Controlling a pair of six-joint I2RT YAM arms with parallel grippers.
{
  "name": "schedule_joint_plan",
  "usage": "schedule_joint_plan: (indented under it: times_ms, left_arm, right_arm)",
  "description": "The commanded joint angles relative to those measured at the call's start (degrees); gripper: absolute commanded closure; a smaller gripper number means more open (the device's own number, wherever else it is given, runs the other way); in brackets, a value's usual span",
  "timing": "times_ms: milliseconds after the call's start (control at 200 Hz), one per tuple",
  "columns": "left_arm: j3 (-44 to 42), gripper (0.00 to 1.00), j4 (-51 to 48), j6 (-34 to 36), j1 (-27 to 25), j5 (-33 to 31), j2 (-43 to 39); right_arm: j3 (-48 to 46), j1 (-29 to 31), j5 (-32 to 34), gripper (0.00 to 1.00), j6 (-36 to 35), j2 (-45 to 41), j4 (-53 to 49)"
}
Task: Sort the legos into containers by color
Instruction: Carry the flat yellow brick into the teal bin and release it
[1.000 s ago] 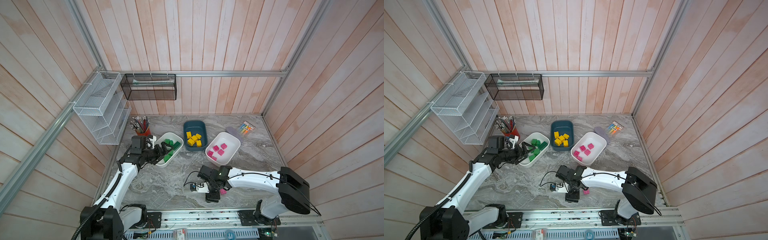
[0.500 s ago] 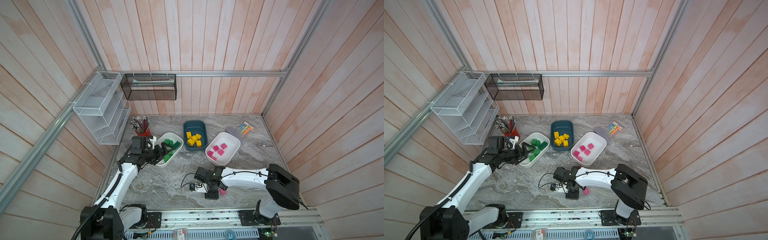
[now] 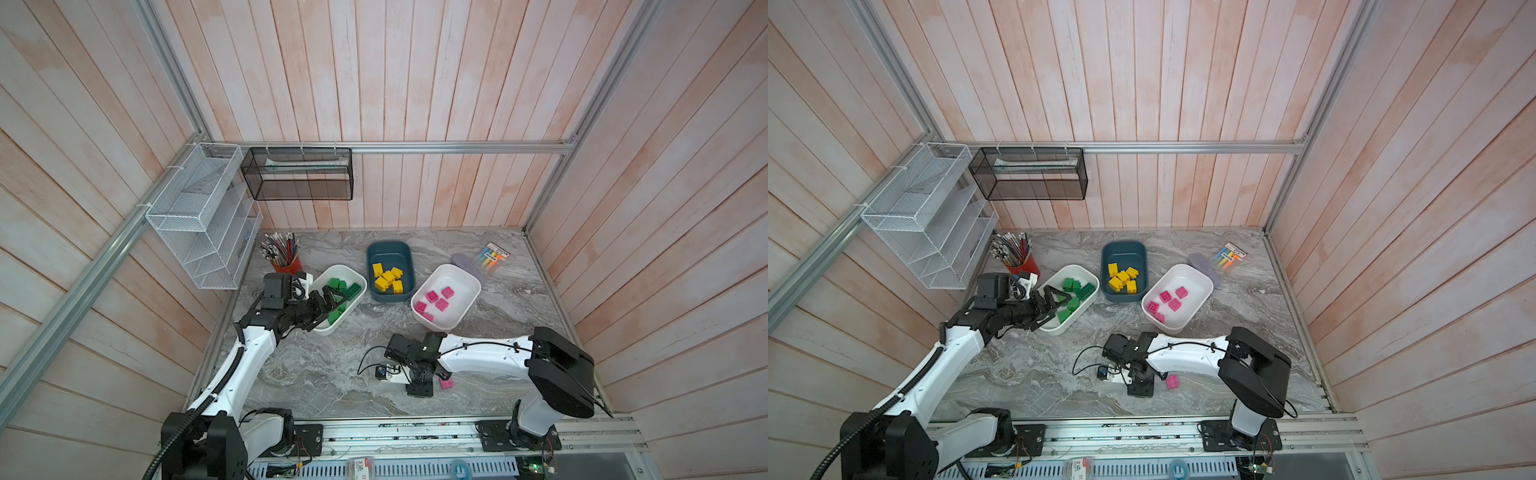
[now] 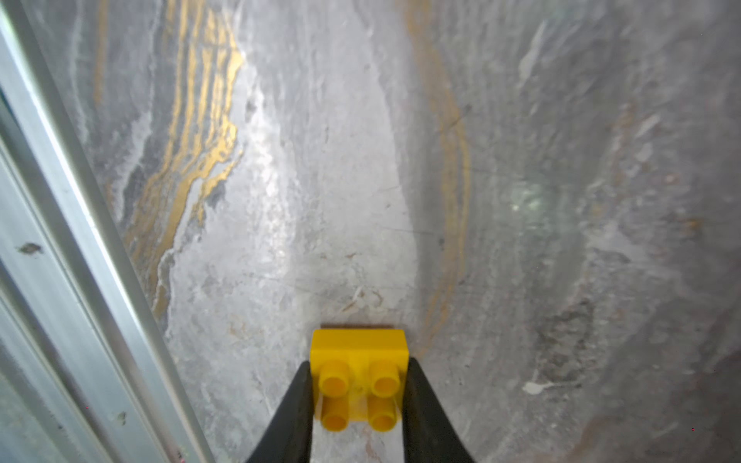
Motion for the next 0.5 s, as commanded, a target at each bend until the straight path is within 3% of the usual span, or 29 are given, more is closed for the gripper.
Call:
schedule_joint_plan:
  times_ms: [0, 245, 495]
  left_arm:
    - [0.18, 0.00, 1.25, 0.14, -0.19, 0.79, 0.38]
    - [2.46, 0.00, 1.84, -0.34, -0.26, 1.25, 1.36]
    - [5.21, 0.00, 2.30, -0.80, -0.33, 1.34, 2.92]
  right_arm:
    - [4.95, -5.55, -1.09, 0.74, 2.24, -4.39, -0.01]
    - [15.42, -18.92, -2.38, 0.74, -2.01, -4.71, 4.03]
    - [29.82, -28.30, -4.71, 0.74, -4.12, 9.44, 11.27]
